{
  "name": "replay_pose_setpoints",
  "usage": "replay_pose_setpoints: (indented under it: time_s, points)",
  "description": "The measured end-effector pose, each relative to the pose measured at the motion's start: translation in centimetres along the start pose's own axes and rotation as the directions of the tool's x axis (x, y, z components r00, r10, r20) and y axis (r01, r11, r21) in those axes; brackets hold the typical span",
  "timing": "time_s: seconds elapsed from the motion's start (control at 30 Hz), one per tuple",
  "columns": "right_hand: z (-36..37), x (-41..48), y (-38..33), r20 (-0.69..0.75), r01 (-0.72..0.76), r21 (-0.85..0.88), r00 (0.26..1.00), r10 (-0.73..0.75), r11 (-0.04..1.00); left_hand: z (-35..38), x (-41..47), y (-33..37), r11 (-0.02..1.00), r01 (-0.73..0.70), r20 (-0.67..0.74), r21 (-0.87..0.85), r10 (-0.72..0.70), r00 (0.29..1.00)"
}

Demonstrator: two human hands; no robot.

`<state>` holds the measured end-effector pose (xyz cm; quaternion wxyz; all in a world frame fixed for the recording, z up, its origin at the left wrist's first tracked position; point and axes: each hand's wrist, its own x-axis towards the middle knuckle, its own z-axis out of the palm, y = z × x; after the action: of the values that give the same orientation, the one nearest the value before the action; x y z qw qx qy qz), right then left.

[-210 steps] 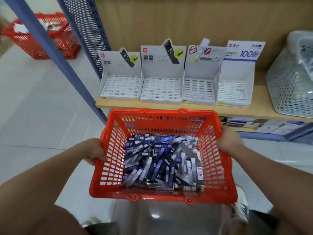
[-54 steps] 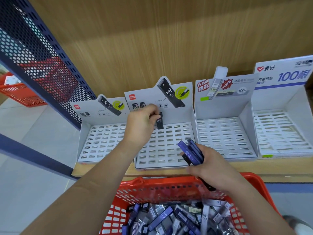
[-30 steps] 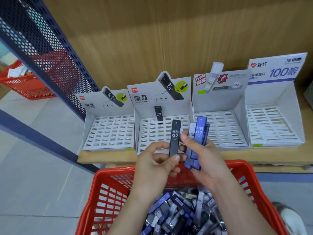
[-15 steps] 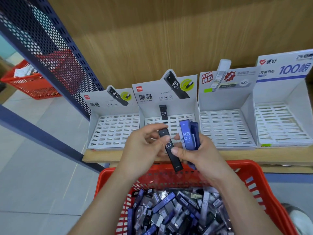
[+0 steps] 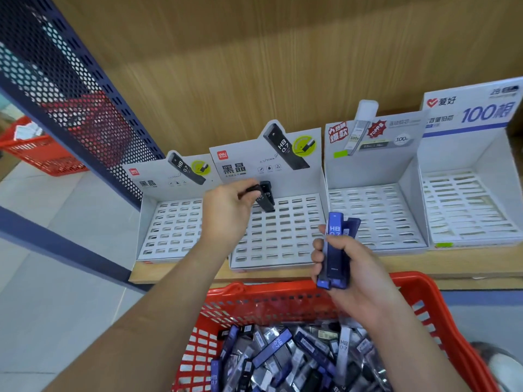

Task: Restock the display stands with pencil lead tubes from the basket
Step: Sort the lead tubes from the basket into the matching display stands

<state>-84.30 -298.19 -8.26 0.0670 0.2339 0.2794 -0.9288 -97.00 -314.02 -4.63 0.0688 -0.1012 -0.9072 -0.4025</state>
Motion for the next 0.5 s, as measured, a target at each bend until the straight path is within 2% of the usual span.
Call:
replay_pose_setpoints:
  time_s: [0.1, 0.27, 0.4, 0.5]
  points:
    - [-0.6, 0.1, 0.0, -0.008, 0.012, -0.049, 1.0, -0.013, 0.999, 0.2, -0.2, -0.2, 0.999, -0.031, 0.012, 0.038, 0.031, 0.999]
    - [-1.1, -0.3, 0.2, -0.042, 0.034, -0.054, 0.998, -0.036, 0.998, 0.7, 0.1, -0.8, 0.978, -0.173, 0.111, 0.119, 0.16, 0.981]
    - [-1.1, -0.5, 0.4, -0.061, 0.059, -0.111, 0.996, -0.066, 0.992, 1.5, 0.4, -1.0, 0.992, -0.086, 0.091, 0.091, 0.078, 0.993]
    - [-0.7, -0.5, 0.4, -0.077, 0.089, -0.173, 0.992, -0.103, 0.981, 1.8, 0.7, -0.9, 0.99, -0.091, 0.032, 0.111, 0.088, 0.996]
